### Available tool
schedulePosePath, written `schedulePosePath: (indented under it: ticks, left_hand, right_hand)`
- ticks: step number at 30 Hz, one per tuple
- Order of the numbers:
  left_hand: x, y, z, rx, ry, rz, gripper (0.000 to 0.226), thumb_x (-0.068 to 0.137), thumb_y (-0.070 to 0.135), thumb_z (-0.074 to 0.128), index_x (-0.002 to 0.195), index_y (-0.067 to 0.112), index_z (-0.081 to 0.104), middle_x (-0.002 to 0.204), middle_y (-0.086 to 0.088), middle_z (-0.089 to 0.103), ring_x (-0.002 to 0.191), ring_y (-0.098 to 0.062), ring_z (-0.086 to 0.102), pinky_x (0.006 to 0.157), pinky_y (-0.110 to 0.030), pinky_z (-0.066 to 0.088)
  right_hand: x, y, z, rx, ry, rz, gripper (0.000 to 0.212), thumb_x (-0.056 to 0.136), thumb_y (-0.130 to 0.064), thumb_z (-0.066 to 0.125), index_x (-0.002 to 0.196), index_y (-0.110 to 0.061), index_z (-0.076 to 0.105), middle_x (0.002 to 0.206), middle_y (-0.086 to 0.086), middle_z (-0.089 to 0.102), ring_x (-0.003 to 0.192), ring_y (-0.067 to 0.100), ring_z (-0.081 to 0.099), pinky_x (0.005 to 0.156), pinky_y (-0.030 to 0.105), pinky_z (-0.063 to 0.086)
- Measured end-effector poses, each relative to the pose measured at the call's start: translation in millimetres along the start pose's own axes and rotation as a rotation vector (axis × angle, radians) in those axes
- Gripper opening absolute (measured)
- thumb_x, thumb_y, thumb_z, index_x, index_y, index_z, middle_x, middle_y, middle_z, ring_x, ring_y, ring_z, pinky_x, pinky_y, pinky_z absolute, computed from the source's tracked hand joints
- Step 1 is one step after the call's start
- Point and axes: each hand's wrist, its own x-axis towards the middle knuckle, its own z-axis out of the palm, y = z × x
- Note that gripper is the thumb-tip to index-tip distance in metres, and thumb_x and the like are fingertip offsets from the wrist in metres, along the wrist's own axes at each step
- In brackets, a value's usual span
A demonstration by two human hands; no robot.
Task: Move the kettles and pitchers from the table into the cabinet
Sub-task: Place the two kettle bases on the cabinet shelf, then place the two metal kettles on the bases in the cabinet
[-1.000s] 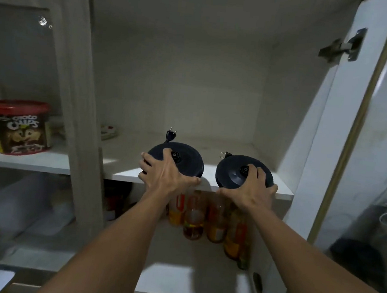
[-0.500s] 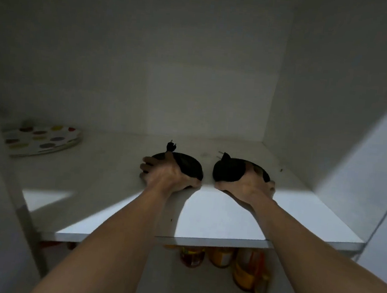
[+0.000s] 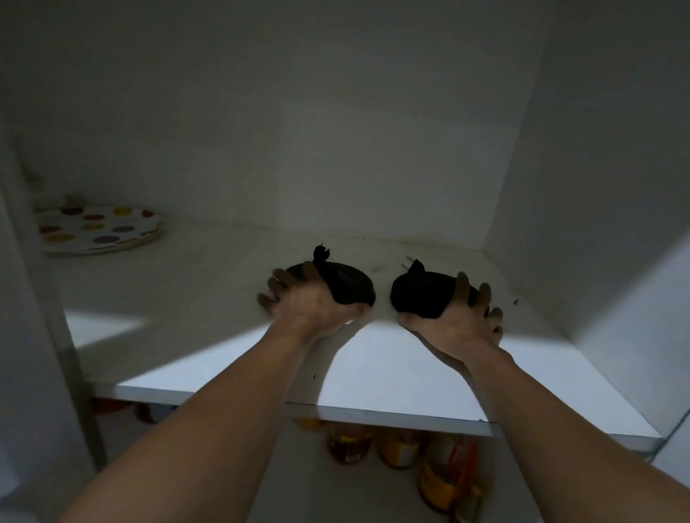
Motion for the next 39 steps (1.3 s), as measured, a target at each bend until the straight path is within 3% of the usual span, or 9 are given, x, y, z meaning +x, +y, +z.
schedulePosePath:
  ticks: [6,12,18,29,35,39]
  left_hand:
    - [-79,4,-22,0.066,0.193,0.049,0.089,0.08,0.066,0.062,0.144,0.008,0.039,0.148,-0.02,0.037,0.139,-0.037,0.034,0.118,-0.057,0.02]
    - [-211,-33,-46,0.135,0.318,-0.039,0.085,0.088,0.061,0.056,0.149,0.005,0.034,0.159,-0.022,0.026,0.149,-0.037,0.02,0.12,-0.059,0.013]
    - [-352,-105,-97,0.182,0.323,-0.338,0.097,0.089,0.061,0.055,0.159,0.012,0.009,0.165,-0.021,0.003,0.153,-0.041,0.002,0.118,-0.064,0.002]
    - [-587,-265,-170,0.154,0.536,-0.905,0.09,0.092,0.056,0.052,0.158,0.011,0.009,0.164,-0.023,0.006,0.151,-0.042,0.005,0.116,-0.065,0.002]
    - [-693,-349,-199,0.076,0.742,-1.194,0.073,0.091,0.05,0.058,0.145,0.009,0.031,0.151,-0.021,0.033,0.14,-0.041,0.031,0.114,-0.059,0.023]
    - [-726,-410,-210,-0.077,0.808,-1.319,0.071,0.09,0.049,0.061,0.141,0.006,0.036,0.144,-0.02,0.04,0.134,-0.041,0.04,0.11,-0.054,0.034]
  right_hand:
    - [-59,6,-10,0.01,0.081,-0.164,0.094,0.08,-0.057,0.067,0.151,-0.022,0.014,0.161,0.011,0.004,0.143,0.045,0.016,0.115,0.055,0.025]
    - [-158,0,-10,0.059,0.03,-0.356,0.078,0.092,-0.046,0.058,0.154,-0.021,0.018,0.166,0.009,0.003,0.148,0.044,0.007,0.119,0.058,0.017]
    - [-291,-29,8,0.127,-0.133,-0.584,0.07,0.09,-0.045,0.058,0.15,-0.031,0.025,0.163,0.008,0.012,0.142,0.044,0.023,0.115,0.057,0.024]
    - [-553,-125,78,0.116,-0.574,-1.006,0.066,0.09,-0.044,0.058,0.149,-0.032,0.032,0.162,0.011,0.017,0.14,0.045,0.032,0.112,0.056,0.03]
    - [-689,-161,125,0.073,-0.806,-1.215,0.063,0.094,-0.046,0.052,0.15,-0.032,0.027,0.162,0.007,0.017,0.137,0.042,0.034,0.107,0.054,0.036]
    - [-748,-189,167,0.052,-0.909,-1.226,0.065,0.095,-0.044,0.053,0.151,-0.026,0.026,0.159,0.009,0.023,0.136,0.042,0.034,0.105,0.052,0.038]
